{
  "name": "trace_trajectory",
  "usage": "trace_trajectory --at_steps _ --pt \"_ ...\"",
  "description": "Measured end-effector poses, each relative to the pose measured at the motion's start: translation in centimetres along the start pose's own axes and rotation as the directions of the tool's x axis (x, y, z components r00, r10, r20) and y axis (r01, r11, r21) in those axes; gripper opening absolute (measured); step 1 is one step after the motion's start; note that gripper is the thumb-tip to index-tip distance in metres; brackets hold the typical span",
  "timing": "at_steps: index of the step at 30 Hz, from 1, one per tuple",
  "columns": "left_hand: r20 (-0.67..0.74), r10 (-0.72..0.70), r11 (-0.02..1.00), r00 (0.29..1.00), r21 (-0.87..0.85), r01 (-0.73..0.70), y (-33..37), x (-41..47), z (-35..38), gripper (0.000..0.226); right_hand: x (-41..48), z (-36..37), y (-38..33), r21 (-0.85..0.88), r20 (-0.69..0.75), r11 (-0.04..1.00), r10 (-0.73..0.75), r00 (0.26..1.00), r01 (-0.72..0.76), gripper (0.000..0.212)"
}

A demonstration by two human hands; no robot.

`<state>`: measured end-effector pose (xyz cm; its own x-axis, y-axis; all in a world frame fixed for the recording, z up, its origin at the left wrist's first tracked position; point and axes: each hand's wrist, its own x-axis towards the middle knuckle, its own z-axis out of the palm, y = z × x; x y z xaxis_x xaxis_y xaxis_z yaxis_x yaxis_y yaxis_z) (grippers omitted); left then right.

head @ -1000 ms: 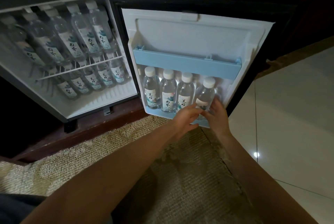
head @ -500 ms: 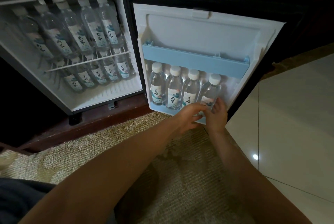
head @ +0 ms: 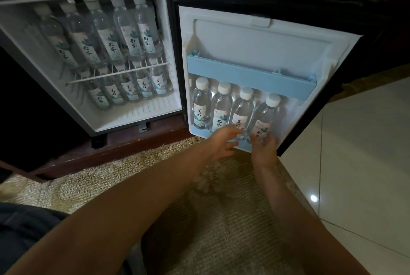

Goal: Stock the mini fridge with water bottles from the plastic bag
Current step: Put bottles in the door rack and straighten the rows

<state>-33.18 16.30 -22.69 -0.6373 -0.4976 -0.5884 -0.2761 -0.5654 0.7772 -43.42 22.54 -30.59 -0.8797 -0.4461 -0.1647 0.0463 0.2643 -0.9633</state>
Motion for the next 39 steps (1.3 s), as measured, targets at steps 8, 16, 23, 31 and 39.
trace_trajectory --at_steps 8,16,23,31,39 --pt "-0.113 0.03 0.995 0.993 -0.093 -0.041 1.6 -2.5 -5.2 0.036 -3.6 3.3 -2.7 0.213 0.015 0.965 0.153 0.988 -0.152 0.07" --pt "-0.145 0.064 0.997 0.987 -0.027 -0.069 5.0 -8.0 -14.2 0.034 -7.5 9.1 -7.1 0.095 0.253 0.989 0.087 0.963 -0.115 0.047" --pt "-0.295 0.203 0.975 0.934 0.151 -0.164 9.5 -18.6 -26.1 0.029 -13.9 16.6 -10.2 0.05 0.568 0.999 -0.022 0.823 -0.008 0.038" --pt "-0.583 0.127 0.975 0.803 -0.074 -0.208 1.8 -31.4 -41.0 0.029 -25.4 26.6 -11.8 0.007 0.838 0.998 -0.042 0.543 0.067 0.036" --pt "-0.76 -0.146 0.902 0.633 -0.365 -0.232 -13.9 -34.7 -50.6 0.016 -35.0 36.1 -7.8 -0.061 0.964 0.979 0.008 0.266 0.192 0.039"
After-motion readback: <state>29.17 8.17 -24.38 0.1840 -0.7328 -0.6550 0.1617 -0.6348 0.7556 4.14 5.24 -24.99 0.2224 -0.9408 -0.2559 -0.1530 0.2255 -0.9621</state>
